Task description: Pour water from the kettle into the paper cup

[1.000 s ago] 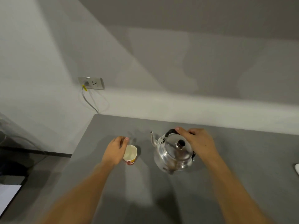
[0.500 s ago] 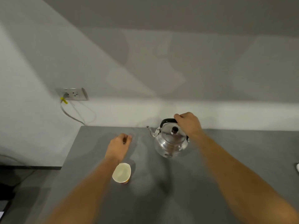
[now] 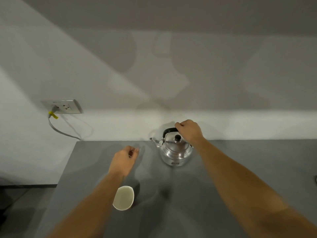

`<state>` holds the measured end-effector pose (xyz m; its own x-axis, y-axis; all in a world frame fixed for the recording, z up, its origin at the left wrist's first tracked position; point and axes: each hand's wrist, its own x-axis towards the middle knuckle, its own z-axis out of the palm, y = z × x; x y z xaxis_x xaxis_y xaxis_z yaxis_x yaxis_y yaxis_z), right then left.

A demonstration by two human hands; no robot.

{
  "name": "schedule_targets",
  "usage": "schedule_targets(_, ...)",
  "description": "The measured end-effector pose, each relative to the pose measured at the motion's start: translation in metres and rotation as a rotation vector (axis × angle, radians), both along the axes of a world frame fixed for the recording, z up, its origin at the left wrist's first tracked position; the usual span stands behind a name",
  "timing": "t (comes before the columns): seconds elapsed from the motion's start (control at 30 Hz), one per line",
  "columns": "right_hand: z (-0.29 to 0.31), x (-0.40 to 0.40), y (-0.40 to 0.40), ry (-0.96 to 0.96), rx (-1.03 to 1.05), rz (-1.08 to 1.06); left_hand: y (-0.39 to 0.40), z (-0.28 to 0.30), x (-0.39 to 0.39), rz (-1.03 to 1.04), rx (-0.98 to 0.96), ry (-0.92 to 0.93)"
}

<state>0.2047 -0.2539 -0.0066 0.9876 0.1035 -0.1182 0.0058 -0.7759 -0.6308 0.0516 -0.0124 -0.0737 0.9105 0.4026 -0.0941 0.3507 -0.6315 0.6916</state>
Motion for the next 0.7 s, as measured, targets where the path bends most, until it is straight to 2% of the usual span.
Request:
schedule_targets(0.37, -0.010, -0.004, -0.003, -0.019, 0.051, 0.051, 0.000, 0.006, -0.004, 0.005, -0.011, -0.009)
schedule_targets(0.7, 0.029, -0.036, -0.005, -0.303, -0.165, 0.195, -0.005, 0.052, -0.022, -0.051, 0.030, -0.067)
